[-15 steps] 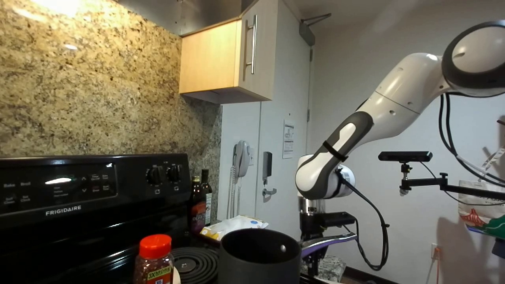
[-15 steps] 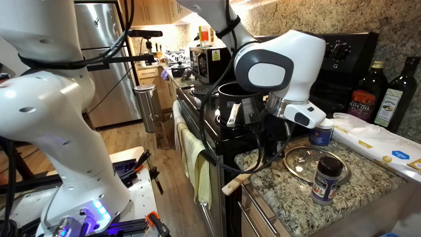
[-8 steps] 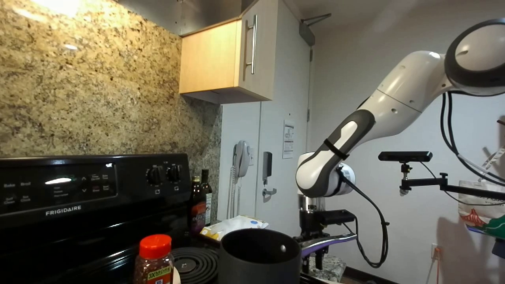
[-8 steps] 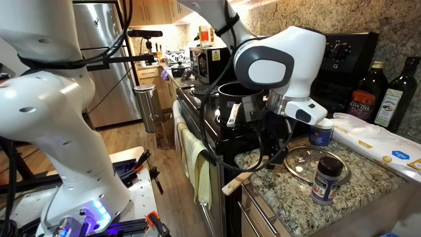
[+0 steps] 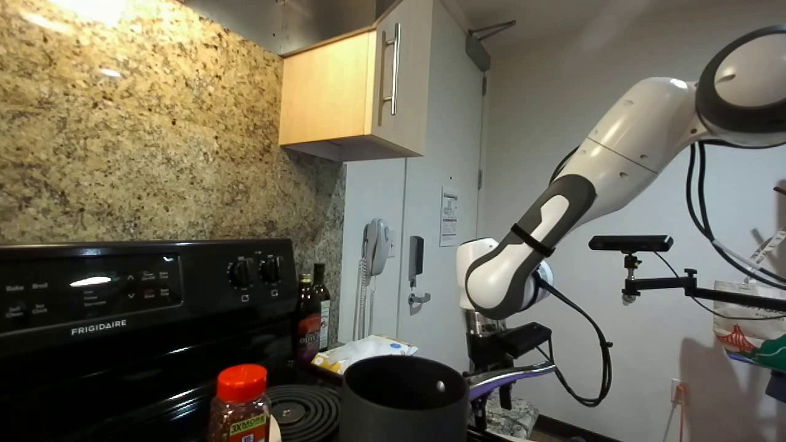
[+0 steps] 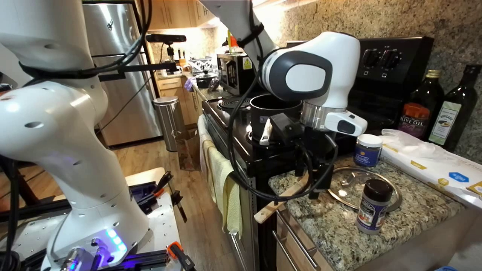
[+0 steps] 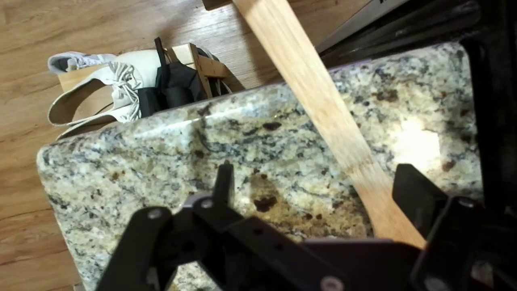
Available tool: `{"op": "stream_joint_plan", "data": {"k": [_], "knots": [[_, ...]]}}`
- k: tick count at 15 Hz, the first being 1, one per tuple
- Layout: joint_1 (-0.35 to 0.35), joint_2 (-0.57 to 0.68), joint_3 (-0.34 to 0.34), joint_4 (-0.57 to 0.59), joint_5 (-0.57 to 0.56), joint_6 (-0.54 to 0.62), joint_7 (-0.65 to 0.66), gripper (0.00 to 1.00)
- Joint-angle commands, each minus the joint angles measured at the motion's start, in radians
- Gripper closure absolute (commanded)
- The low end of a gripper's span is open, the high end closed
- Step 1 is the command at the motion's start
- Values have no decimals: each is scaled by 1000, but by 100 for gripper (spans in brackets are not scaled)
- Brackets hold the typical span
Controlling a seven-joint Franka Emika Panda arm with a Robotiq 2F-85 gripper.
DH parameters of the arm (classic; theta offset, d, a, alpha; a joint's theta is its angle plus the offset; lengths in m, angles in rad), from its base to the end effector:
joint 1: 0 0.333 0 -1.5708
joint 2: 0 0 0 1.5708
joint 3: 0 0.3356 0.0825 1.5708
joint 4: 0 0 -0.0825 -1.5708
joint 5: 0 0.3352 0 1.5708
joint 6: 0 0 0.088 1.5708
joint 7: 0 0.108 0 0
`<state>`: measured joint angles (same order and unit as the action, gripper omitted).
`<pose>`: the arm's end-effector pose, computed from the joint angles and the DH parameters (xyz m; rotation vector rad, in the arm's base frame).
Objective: Uncover the pot and put the wooden spoon in it
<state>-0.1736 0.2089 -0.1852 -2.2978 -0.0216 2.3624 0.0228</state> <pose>0.4564 -0.1705 0.3054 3.0537 -0.5619 -0.2299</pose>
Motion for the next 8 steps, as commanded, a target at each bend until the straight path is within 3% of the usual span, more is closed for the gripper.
{"op": "stream_joint_plan", "data": {"k": [1,6,7,8], "knots": [[14,-36,12,-44,-57,-4,-59,0],[15,-42,23,-76,-73,18,-130,0],[14,-42,24,-79,-74,22,-151,25],[14,-42,25,-81,-78,25,-173,26]]}}
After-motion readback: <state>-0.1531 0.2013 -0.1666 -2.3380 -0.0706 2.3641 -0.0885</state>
